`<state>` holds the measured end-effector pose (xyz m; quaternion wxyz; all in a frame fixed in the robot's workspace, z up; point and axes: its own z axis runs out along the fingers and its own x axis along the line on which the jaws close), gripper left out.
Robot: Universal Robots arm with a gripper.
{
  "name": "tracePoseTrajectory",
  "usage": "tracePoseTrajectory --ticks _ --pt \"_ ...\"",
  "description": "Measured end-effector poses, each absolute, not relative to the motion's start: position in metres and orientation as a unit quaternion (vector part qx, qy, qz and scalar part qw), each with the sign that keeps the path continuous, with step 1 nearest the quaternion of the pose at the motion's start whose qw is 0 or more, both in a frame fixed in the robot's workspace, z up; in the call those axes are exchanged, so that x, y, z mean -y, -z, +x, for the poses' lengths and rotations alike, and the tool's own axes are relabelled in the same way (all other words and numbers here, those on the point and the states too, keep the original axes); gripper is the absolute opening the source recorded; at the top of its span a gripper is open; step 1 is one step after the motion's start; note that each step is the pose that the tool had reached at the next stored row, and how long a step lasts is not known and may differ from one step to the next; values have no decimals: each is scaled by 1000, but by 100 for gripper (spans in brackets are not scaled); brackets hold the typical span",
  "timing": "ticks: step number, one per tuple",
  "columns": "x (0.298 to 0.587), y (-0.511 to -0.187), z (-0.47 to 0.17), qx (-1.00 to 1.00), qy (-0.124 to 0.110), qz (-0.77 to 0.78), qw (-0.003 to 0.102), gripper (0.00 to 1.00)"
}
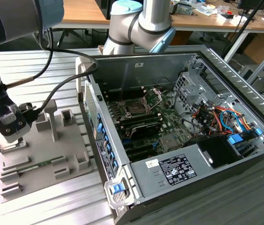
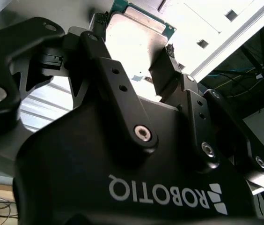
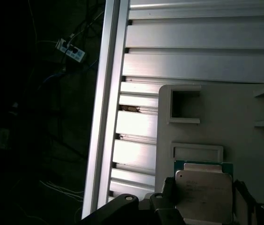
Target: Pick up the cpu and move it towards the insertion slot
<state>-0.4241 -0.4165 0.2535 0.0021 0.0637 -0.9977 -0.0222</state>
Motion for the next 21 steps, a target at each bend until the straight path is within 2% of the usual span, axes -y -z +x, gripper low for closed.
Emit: tracePoseTrajectory --ticks 21 --pt "417 -268 -424 998 22 64 2 55"
